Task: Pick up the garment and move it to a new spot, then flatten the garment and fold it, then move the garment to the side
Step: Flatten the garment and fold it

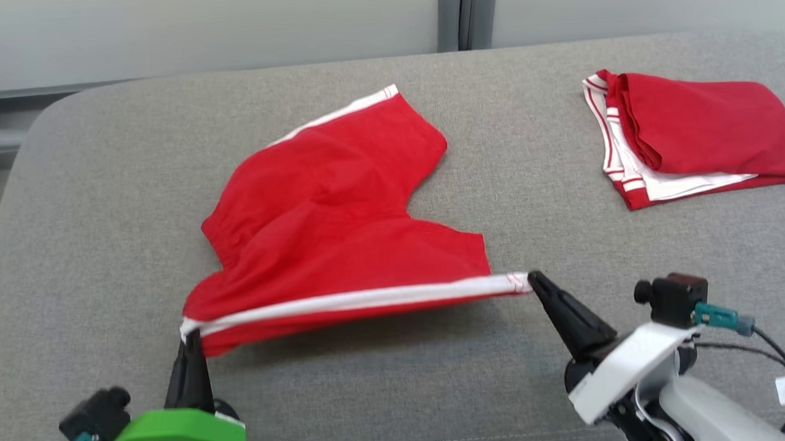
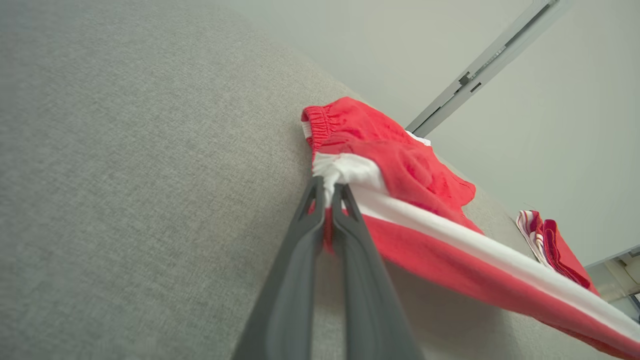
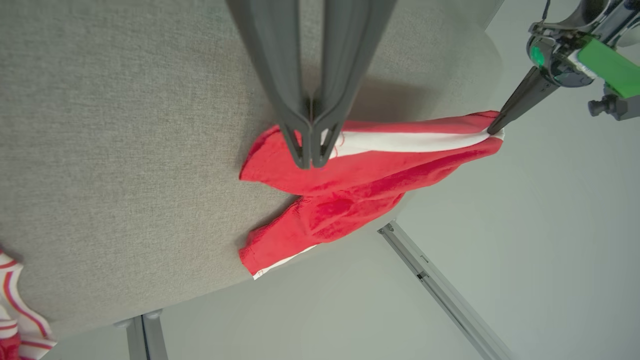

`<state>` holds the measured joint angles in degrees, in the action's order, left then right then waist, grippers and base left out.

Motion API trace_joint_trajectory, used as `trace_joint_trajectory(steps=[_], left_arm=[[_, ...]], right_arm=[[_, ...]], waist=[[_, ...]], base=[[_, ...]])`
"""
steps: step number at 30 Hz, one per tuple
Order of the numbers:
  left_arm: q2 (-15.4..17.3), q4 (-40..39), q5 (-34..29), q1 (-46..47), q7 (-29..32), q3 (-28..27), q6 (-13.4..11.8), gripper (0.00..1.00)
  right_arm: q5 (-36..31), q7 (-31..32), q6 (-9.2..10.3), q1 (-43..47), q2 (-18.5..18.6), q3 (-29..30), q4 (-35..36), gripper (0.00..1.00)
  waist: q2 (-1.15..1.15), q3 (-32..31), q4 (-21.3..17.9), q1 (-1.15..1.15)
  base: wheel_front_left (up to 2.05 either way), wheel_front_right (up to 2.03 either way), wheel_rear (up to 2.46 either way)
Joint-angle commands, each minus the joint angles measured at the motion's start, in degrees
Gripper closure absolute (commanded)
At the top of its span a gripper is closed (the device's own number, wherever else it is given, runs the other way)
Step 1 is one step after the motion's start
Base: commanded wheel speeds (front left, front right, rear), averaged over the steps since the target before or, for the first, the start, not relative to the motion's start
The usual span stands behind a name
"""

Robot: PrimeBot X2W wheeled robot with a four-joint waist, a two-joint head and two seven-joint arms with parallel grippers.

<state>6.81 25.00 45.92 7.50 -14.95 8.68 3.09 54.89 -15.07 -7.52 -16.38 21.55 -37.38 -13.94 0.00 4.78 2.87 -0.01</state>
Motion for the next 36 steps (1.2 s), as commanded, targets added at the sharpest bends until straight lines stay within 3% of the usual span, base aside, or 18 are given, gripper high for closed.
trace_joint_trajectory(steps=[1, 8, 13, 20, 29, 36], left_arm=[[-0.42, -0.63, -0.60, -2.38, -0.23, -1.82, 0.46, 1.00], [-2.61, -0.81, -2.42, -7.59, -0.22, -3.91, 1.17, 1.00], [-3.42, 1.37, -3.22, -9.56, -0.22, -1.91, 1.61, 1.00], [-3.77, 2.13, -4.15, -7.93, -0.22, -1.06, 2.28, 1.00], [-3.81, -3.84, -6.71, -3.93, -0.23, 0.79, 2.73, 1.00], [-3.81, -5.59, -6.88, 3.71, -0.22, 1.63, 2.93, 1.00]], right_arm=[[0.69, -0.21, 0.07, 1.99, 1.03, -0.30, 0.44, 1.00], [2.78, -0.13, 0.07, 5.67, 2.92, -3.05, 2.01, 1.00], [2.69, 0.29, 0.07, 6.24, 4.55, -4.50, 1.49, 1.00], [1.36, -0.14, 0.07, 3.38, 4.70, -2.87, 0.82, 1.00], [0.01, -0.17, 0.07, -2.86, 5.89, -1.08, 0.95, 1.00], [-1.05, 0.67, 0.06, -13.90, 5.12, -2.27, -4.68, 1.00]], waist=[[0.00, -1.55, 0.69, 0.01], [0.00, -2.30, 1.01, 0.01], [0.00, -1.75, 1.16, 0.01], [0.00, -1.45, 1.45, 0.01], [0.00, -0.73, 2.48, 0.01], [0.00, 2.19, 3.42, 0.01]], base=[[0.00, 0.00, 0.00], [0.00, 0.00, 0.00], [0.00, 0.00, 0.00], [0.00, 0.00, 0.00], [0.00, 0.00, 0.00], [0.00, 0.00, 0.00]])
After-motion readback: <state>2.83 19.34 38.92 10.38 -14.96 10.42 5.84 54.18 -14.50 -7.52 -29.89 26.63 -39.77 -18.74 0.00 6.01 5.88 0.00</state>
